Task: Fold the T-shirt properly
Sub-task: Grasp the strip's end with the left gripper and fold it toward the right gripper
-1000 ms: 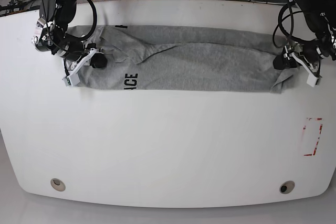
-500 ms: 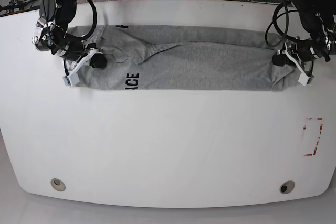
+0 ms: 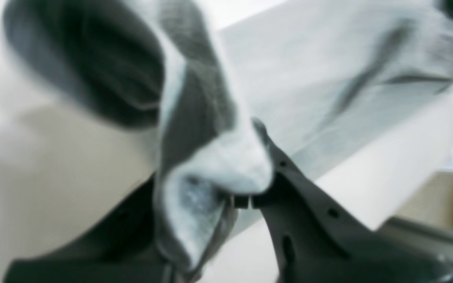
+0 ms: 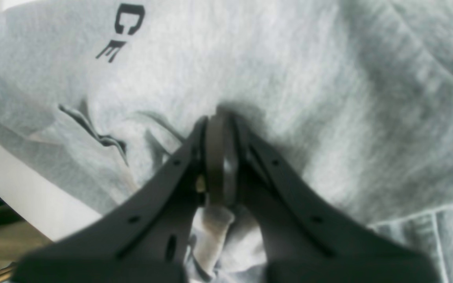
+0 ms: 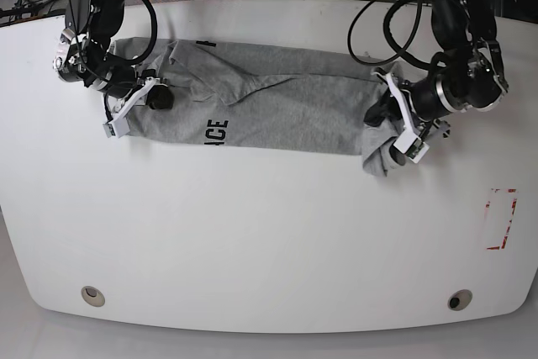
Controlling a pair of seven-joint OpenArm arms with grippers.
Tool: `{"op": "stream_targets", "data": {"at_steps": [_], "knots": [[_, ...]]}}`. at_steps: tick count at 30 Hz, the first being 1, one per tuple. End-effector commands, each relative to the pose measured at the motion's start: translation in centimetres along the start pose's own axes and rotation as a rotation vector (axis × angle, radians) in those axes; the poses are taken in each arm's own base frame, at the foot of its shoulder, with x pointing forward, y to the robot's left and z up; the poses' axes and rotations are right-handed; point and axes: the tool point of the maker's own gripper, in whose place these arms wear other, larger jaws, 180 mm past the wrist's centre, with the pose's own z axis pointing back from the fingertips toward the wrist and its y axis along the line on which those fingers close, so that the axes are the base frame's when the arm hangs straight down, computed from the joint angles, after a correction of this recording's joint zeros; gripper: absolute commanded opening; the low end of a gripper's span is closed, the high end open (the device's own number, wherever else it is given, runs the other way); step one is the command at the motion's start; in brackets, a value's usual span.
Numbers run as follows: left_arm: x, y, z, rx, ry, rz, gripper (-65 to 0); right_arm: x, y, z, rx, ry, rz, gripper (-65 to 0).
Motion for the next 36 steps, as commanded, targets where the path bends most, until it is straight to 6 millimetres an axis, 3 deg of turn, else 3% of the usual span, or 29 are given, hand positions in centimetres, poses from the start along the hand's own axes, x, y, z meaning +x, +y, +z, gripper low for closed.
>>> {"op": "stream_targets", "data": {"at_steps": [1, 5, 14, 17, 23, 26, 29, 31, 33, 36], "knots": [[1.3, -0.6, -0.1, -0.011, -0.041, -0.017, -59.9, 1.7, 0.1, 0.6, 0.003, -0.047, 0.026, -61.7], [1.0, -2.2, -1.8, -0.024, -0.009, -0.024, -59.7, 1.7, 0.0, 0.7, 0.0, -0.046, 0.027, -61.7], [1.1, -3.4, -2.8, -0.041, 0.01, -0.047, -59.0, 1.7, 0.0, 0.7, 0.002, -0.047, 0.026, -61.7], [1.4, -3.8, -3.0, -0.05, -0.002, -0.036, -54.0, 1.7, 0.0, 0.7, 0.002, -0.047, 0.026, -61.7], [1.5, -4.1, -3.2, -0.057, -0.005, -0.036, -36.7, 1.8, 0.1, 0.6, 0.004, -0.047, 0.03, -61.7], [2.1, -6.2, -4.1, -0.115, 0.002, -0.074, -32.2, 1.8, 0.1, 0.6, 0.004, -0.047, 0.03, -61.7], [3.7, -9.7, -5.2, -0.196, -0.003, -0.132, -31.1, 1.7, 0.1, 0.6, 0.005, -0.046, 0.028, -61.7], [4.5, -11.0, -5.3, -0.217, -0.005, -0.165, -31.1, 1.7, 0.1, 0.6, 0.005, -0.046, 0.028, -61.7], [5.5, -10.7, -5.0, -0.201, -0.024, -0.185, -31.1, 1.8, 0.2, 0.6, 0.005, -0.049, 0.029, -61.7], [6.2, -7.5, -4.2, -0.104, -0.037, -0.16, -31.1, 2.1, 0.2, 0.7, 0.005, -0.052, 0.035, -61.7]]}}
